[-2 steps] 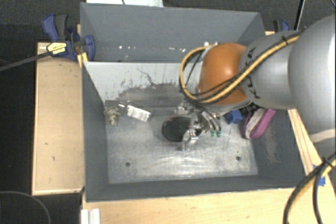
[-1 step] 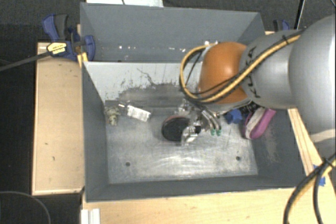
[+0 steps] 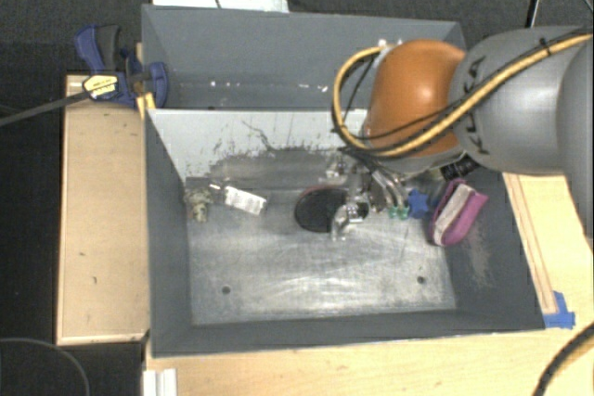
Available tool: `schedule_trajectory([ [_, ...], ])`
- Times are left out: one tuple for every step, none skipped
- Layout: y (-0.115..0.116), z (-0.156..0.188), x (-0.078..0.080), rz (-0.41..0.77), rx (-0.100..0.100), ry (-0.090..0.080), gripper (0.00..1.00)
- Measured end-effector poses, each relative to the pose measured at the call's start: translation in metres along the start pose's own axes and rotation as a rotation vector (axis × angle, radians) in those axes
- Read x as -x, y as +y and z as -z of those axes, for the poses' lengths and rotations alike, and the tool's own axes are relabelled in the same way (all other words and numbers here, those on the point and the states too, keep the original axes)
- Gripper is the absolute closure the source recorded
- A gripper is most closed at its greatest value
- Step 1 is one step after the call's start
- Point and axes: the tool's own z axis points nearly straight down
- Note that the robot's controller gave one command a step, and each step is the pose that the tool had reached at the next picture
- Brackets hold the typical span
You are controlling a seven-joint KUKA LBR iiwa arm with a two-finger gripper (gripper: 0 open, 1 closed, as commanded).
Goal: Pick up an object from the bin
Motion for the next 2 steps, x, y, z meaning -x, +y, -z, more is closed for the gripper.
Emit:
schedule_trajectory([
  [0.000, 0.009, 0.001, 0.001, 0.000, 0.004, 1.00],
  [0.000, 0.037, 0.002, 0.001, 0.000, 0.003, 1.00],
])
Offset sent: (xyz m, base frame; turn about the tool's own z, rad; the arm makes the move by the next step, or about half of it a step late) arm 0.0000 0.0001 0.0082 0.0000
